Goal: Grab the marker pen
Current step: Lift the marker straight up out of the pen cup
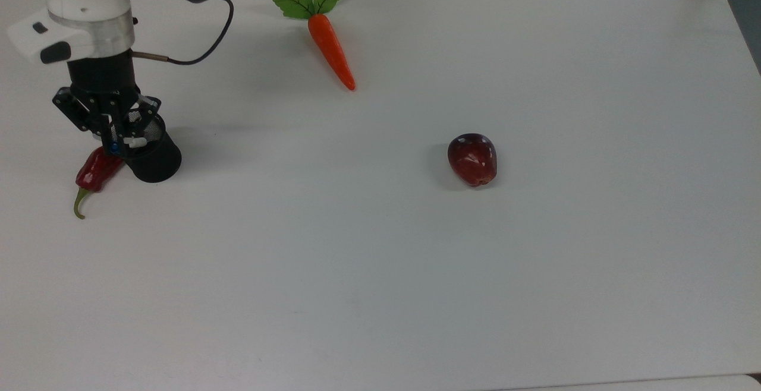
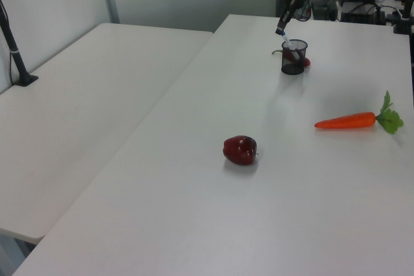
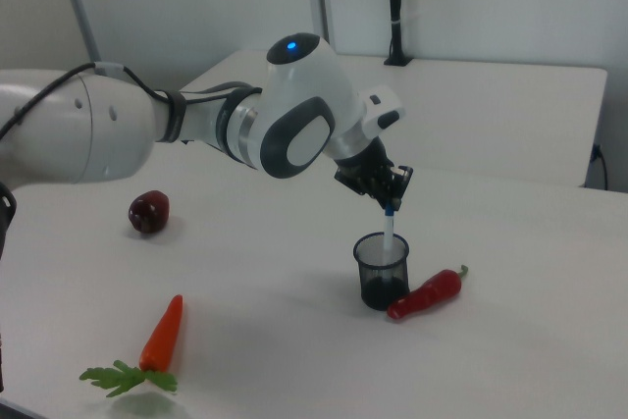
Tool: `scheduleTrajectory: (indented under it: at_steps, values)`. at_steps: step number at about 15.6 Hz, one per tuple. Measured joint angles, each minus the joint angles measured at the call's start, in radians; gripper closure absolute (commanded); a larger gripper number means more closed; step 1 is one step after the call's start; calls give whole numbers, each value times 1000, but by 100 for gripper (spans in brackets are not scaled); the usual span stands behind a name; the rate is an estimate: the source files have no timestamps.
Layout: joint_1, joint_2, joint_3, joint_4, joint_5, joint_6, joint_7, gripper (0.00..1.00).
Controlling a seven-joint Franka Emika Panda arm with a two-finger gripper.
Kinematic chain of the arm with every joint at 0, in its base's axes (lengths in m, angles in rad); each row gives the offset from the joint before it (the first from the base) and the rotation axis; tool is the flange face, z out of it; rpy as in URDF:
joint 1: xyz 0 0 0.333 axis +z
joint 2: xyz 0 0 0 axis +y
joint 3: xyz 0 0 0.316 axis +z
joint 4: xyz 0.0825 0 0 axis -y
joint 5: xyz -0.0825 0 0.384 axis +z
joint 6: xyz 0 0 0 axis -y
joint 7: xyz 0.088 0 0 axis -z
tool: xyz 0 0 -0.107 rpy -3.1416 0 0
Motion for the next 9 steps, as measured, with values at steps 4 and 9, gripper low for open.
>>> scheduleTrajectory:
  at_steps: [4, 9]
  values:
    - [0, -49, 0, 4, 10, 0, 13, 91]
    - [0, -104, 0, 71, 84, -67, 14, 91]
